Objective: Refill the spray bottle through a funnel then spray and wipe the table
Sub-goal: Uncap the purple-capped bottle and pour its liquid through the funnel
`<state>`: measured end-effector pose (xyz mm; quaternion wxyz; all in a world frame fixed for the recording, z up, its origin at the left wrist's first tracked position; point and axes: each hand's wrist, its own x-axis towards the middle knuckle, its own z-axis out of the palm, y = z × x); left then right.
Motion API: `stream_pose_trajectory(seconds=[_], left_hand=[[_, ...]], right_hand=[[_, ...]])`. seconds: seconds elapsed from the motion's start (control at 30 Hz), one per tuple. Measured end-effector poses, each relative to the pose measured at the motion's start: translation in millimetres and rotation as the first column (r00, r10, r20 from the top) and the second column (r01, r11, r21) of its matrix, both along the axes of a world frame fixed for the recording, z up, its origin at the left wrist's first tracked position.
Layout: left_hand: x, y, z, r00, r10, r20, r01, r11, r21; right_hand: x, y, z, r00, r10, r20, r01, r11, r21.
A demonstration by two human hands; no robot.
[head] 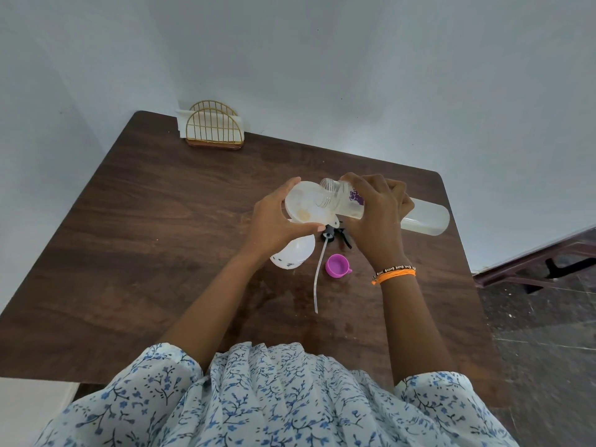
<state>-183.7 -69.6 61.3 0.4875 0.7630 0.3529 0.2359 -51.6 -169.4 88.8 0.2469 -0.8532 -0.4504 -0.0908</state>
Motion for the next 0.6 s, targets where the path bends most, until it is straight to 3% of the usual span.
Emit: stream_pose_trajectory(seconds=[0.6], left_hand=[[0.0, 0.8, -2.2, 1.000, -0.006, 0.012, 0.007, 1.000, -0.012]], right_hand=[[-0.9, -1.3, 1.3, 1.000, 0.003, 0.021, -0.003, 1.000, 0.012]])
